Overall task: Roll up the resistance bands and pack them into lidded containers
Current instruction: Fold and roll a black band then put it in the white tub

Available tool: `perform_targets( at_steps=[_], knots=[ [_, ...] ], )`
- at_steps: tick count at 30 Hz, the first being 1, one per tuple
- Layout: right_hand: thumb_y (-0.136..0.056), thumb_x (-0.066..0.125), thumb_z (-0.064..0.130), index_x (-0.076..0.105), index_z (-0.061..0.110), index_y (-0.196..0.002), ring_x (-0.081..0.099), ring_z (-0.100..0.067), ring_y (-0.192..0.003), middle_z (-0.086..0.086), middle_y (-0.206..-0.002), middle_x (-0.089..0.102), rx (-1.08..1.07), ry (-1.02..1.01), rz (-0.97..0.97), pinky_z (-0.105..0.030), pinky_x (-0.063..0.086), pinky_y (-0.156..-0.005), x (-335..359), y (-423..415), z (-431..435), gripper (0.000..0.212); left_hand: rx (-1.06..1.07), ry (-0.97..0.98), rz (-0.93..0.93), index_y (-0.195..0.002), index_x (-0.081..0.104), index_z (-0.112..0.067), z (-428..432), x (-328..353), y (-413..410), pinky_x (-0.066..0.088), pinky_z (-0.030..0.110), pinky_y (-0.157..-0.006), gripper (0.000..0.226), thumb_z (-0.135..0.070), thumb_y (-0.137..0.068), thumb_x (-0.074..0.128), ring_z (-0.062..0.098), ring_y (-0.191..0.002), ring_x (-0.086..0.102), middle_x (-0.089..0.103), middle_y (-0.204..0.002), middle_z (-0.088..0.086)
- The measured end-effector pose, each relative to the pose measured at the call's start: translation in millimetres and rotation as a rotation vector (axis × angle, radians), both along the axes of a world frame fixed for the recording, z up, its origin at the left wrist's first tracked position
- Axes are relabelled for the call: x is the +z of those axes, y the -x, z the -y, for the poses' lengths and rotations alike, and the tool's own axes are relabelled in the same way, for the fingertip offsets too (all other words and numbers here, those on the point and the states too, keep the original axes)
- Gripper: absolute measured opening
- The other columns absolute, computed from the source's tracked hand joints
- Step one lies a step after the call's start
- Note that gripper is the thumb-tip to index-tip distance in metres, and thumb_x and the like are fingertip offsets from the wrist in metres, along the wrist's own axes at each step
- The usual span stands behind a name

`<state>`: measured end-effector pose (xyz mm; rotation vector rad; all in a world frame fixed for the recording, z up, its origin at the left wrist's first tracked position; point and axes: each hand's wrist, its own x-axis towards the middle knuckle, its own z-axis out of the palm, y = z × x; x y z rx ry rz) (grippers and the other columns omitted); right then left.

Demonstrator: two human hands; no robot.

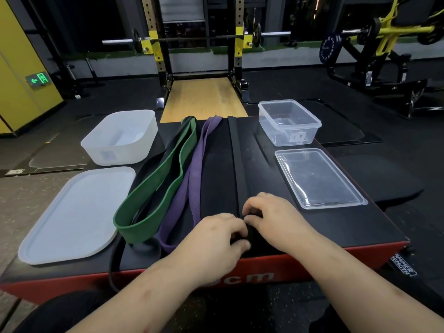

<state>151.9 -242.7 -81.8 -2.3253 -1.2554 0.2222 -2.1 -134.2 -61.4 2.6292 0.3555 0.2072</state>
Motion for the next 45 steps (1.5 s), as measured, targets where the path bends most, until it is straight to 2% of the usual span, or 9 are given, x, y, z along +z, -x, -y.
perform_targets(
  at_steps=[5,9,14,19,24,28,35,40,45],
  knots=[
    [-0.093,0.070,0.031,0.068,0.034,-0.089,0.052,0.002,-0.080,0.013,-0.088,0.055,0.054,-0.023,0.003,-0.010,0.035,-0.070,1,-2,2,0.005,-0.219,-0.111,-0.022,-0.113,0.070,-0.028,-13,-4,1,0.040,0.022,-0.101,0.025,-0.038,-0.090,0.069,0.001,-0.113,0.047,0.060,-0.115,-0.017],
    [-0.093,0.069,0.030,0.070,0.032,-0.089,0.050,0.007,-0.079,0.013,-0.090,0.056,0.080,-0.041,-0.008,-0.007,0.035,-0.071,0,-2,5,0.005,-0.208,-0.119,0.102,-0.111,0.064,-0.029,-12,-12,3,0.039,0.017,-0.095,0.023,-0.037,-0.090,0.070,-0.001,-0.108,0.047,0.058,-0.109,-0.018],
    [-0.093,0.069,0.031,0.070,0.034,-0.090,0.051,0.008,-0.084,0.014,-0.093,0.056,0.104,-0.050,-0.021,-0.008,0.035,-0.072,-1,-3,7,0.004,-0.265,-0.162,0.096,-0.109,0.069,-0.031,-17,-21,2,0.036,0.015,-0.100,0.022,-0.040,-0.090,0.066,0.000,-0.108,0.050,0.060,-0.109,-0.019],
    [-0.090,0.070,0.032,0.066,0.041,-0.095,0.054,0.003,-0.104,0.022,-0.105,0.059,0.201,-0.008,-0.071,-0.015,0.040,-0.088,5,-7,27,0.011,-0.138,-0.001,0.165,-0.103,0.072,-0.026,-8,-30,5,0.029,0.004,-0.097,0.019,-0.041,-0.094,0.065,-0.003,-0.110,0.048,0.052,-0.108,-0.022],
    [-0.083,0.074,0.055,0.069,0.046,-0.101,0.031,0.015,-0.130,0.034,-0.131,0.044,0.321,0.123,-0.110,-0.007,0.024,-0.105,5,-7,42,0.021,-0.012,0.122,0.148,-0.094,0.070,-0.028,-2,-28,-1,0.030,0.004,-0.093,0.009,-0.037,-0.095,0.066,-0.002,-0.111,0.048,0.052,-0.105,-0.021],
    [-0.087,0.075,0.051,0.075,0.041,-0.100,0.040,0.009,-0.126,0.032,-0.123,0.047,0.261,0.028,-0.120,-0.017,0.033,-0.107,-4,-5,37,0.016,0.044,0.180,0.119,-0.092,0.068,-0.033,-2,-28,-2,0.037,0.010,-0.092,0.008,-0.040,-0.095,0.066,-0.005,-0.108,0.049,0.055,-0.104,-0.021],
    [-0.093,0.071,0.043,0.078,0.037,-0.090,0.050,0.006,-0.112,0.026,-0.113,0.050,0.187,0.012,-0.178,-0.014,0.037,-0.091,-3,-4,29,0.009,0.025,0.121,0.105,-0.107,0.060,-0.040,-6,-20,0,0.040,0.010,-0.086,0.017,-0.042,-0.093,0.068,-0.007,-0.105,0.050,0.057,-0.103,-0.024],
    [-0.089,0.072,0.044,0.069,0.038,-0.087,0.053,0.002,-0.105,0.021,-0.105,0.055,0.126,-0.008,-0.163,-0.019,0.043,-0.089,-1,1,24,0.008,-0.060,-0.020,0.161,-0.095,0.060,-0.028,-8,-26,0,0.038,0.013,-0.087,0.010,-0.036,-0.094,0.066,0.001,-0.099,0.049,0.052,-0.098,-0.018],
    [-0.092,0.069,0.033,0.062,0.037,-0.089,0.055,-0.002,-0.103,0.018,-0.096,0.060,0.139,-0.099,-0.111,-0.024,0.045,-0.089,-3,4,27,0.008,-0.063,-0.008,0.188,-0.101,0.066,-0.026,-11,-29,-5,0.037,0.017,-0.092,0.013,-0.038,-0.097,0.063,0.003,-0.103,0.049,0.054,-0.102,-0.017]
  ],
)
